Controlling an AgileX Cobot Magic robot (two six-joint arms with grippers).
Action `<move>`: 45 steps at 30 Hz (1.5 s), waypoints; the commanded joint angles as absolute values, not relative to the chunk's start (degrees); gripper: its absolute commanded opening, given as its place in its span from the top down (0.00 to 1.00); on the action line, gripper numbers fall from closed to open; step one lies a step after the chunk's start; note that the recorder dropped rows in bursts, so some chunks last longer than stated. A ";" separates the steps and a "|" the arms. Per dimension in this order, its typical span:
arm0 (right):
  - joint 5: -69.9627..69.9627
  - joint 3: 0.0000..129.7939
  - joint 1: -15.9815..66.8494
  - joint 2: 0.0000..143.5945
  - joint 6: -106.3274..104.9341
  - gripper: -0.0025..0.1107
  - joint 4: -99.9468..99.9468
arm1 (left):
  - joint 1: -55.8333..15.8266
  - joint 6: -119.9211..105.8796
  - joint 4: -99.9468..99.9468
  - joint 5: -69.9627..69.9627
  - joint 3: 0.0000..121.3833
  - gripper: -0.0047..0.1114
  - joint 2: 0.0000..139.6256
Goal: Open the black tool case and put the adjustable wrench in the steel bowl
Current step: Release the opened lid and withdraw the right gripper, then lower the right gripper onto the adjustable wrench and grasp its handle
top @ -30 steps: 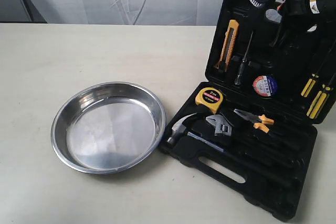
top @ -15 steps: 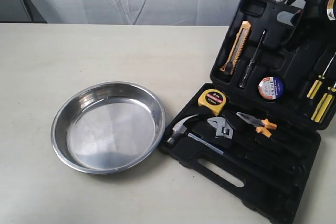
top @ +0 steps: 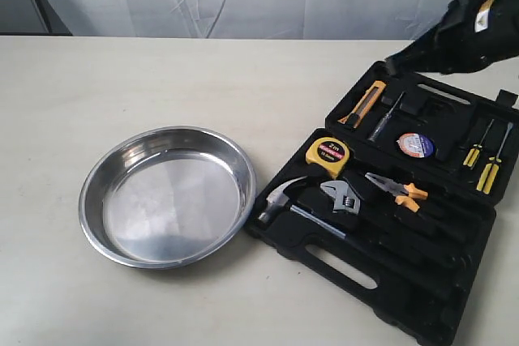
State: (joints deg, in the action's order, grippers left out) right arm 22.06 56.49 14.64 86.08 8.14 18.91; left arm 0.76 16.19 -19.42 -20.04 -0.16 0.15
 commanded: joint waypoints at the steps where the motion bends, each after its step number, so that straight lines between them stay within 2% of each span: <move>1: 27.82 56.33 21.73 90.96 -1.30 0.98 1.71 | 0.99 16.34 -19.65 -19.46 0.00 0.96 0.00; 5: 24.17 56.45 26.31 98.62 -12.88 0.98 -13.91 | 0.99 16.34 -19.65 -19.46 0.00 0.96 0.00; 10: 25.83 56.45 30.37 100.78 -21.79 0.98 -22.18 | 0.99 16.34 -19.65 -19.34 0.00 0.96 0.00; 16: 32.88 55.06 35.06 100.56 -22.48 0.98 -23.65 | 0.99 16.34 -19.65 -19.34 0.00 0.96 0.00; 29: 26.53 34.42 35.38 83.79 -11.46 0.98 -22.60 | 0.99 16.34 -19.65 -19.34 0.00 0.96 0.00; 35: 29.50 30.69 35.38 75.10 13.51 0.98 -3.19 | 0.99 16.34 -19.65 -19.34 0.00 0.96 0.00; 38: 37.50 29.22 35.38 71.26 41.53 0.98 20.87 | 0.99 16.34 -19.65 -19.34 0.00 0.96 0.00; 41: 43.93 28.62 35.38 70.51 55.42 0.98 36.31 | 0.99 16.34 -19.65 -19.34 0.00 0.96 0.00; 45: 35.45 29.35 35.28 73.63 62.20 0.98 46.23 | 0.99 16.34 -19.65 -19.45 0.00 0.96 0.00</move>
